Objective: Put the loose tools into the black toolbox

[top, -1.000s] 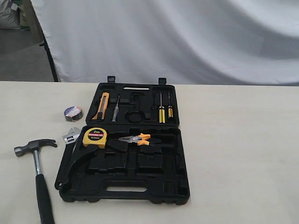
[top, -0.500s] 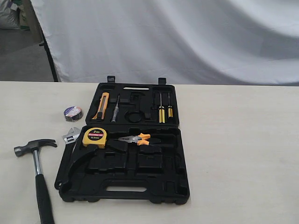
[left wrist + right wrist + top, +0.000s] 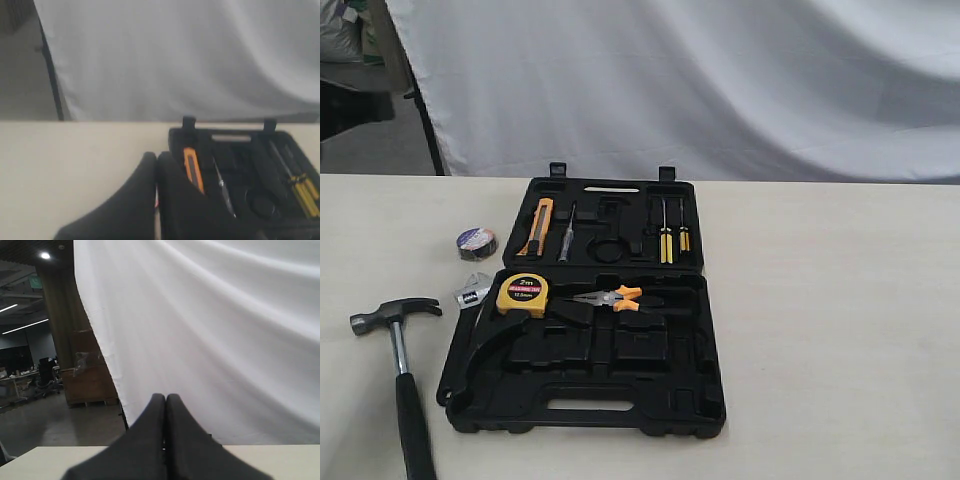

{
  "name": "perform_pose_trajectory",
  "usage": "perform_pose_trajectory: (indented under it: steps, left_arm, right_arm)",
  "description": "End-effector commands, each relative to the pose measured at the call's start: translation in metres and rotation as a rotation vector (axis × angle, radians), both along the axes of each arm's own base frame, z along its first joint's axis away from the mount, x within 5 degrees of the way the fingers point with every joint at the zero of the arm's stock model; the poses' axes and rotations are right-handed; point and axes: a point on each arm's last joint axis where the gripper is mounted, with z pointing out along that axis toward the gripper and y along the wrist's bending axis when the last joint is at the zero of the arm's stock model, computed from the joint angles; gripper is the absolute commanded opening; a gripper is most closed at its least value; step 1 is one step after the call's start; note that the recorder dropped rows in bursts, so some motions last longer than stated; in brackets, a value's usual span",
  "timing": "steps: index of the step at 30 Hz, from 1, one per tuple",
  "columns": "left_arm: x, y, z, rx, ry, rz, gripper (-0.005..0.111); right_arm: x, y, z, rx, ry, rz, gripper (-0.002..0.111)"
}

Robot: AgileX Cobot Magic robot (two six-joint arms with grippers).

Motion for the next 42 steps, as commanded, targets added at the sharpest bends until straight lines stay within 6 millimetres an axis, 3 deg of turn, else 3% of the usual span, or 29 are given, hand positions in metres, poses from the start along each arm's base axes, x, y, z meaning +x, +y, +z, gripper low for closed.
perform_pose_trajectory:
  steps: [1,6,12,15,18,24,42]
  left_arm:
    - [0.048,-0.004,-0.028,0.062,0.252,-0.050,0.000]
    - [0.087,-0.004,-0.065,0.095,0.350,-0.063,0.008]
    - [0.118,0.000,-0.113,0.095,0.438,-0.056,0.056]
    - [0.125,0.002,-0.131,0.095,0.435,-0.051,0.074]
    - [0.130,0.003,-0.146,0.118,0.431,-0.062,0.085]
    - [0.143,0.003,-0.170,0.154,0.372,-0.080,0.086]
    - [0.186,0.003,-0.213,0.174,0.396,-0.095,0.086]
  right_arm:
    - [-0.001,0.000,-0.001,-0.006,-0.009,0.000,0.000]
    - [-0.001,0.000,-0.001,-0.006,-0.009,0.000,0.000]
    - [-0.001,0.000,-0.001,-0.006,-0.009,0.000,0.000]
    - [-0.001,0.000,-0.001,-0.006,-0.009,0.000,0.000]
    - [-0.001,0.000,-0.001,-0.006,-0.009,0.000,0.000]
    - [-0.001,0.000,-0.001,-0.006,-0.009,0.000,0.000]
    - [-0.001,0.000,0.000,-0.004,-0.012,-0.003,0.000]
